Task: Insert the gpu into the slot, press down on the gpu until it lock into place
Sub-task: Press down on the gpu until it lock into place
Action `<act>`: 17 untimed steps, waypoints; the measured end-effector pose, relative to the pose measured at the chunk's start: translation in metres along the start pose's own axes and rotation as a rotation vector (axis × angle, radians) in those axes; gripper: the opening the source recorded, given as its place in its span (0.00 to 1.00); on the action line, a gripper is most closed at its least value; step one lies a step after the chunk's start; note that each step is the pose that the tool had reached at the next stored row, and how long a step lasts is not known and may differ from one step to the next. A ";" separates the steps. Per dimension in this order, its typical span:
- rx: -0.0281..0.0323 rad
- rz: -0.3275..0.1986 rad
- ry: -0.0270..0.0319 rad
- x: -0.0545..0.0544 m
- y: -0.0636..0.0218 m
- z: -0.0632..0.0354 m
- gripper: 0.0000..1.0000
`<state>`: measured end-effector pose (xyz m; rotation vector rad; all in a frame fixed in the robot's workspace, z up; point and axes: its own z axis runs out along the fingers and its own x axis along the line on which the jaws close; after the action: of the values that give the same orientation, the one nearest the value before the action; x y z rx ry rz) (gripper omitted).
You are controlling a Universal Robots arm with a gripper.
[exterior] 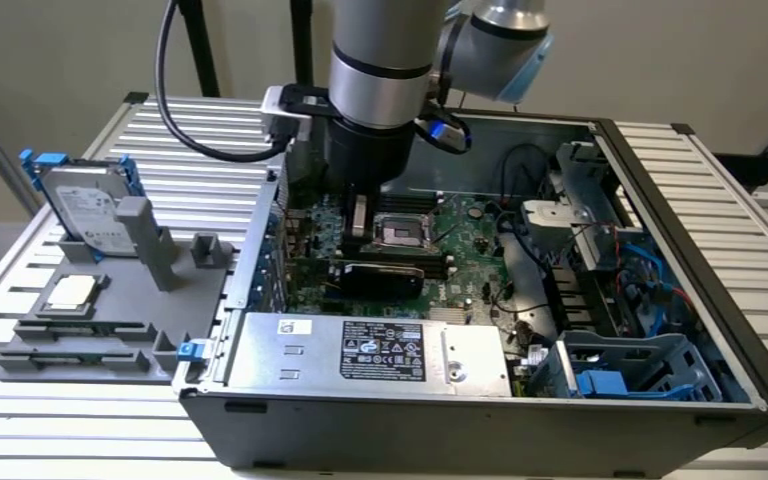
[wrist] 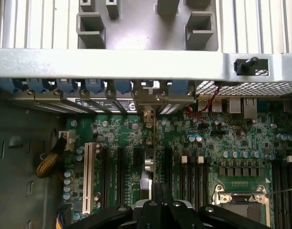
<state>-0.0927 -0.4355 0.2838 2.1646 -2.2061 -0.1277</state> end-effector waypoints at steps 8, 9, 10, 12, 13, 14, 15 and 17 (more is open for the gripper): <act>-0.0952 -0.002 0.0024 0.000 0.0055 0.0005 0.11; -0.1064 -0.003 0.0026 0.000 0.0060 0.0005 0.11; -0.1161 -0.004 0.0028 0.000 0.0065 0.0006 0.11; -0.1328 -0.006 0.0044 0.000 0.0074 0.0006 0.11; -0.1402 -0.007 0.0059 0.000 0.0078 0.0006 0.11; -0.1475 -0.009 0.0076 0.000 0.0082 0.0007 0.11; -0.1545 -0.010 0.0093 0.000 0.0086 0.0007 0.11; -0.1684 -0.013 0.0135 0.000 0.0093 0.0008 0.11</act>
<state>-0.1020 -0.4356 0.2839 2.0844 -2.0911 -0.2874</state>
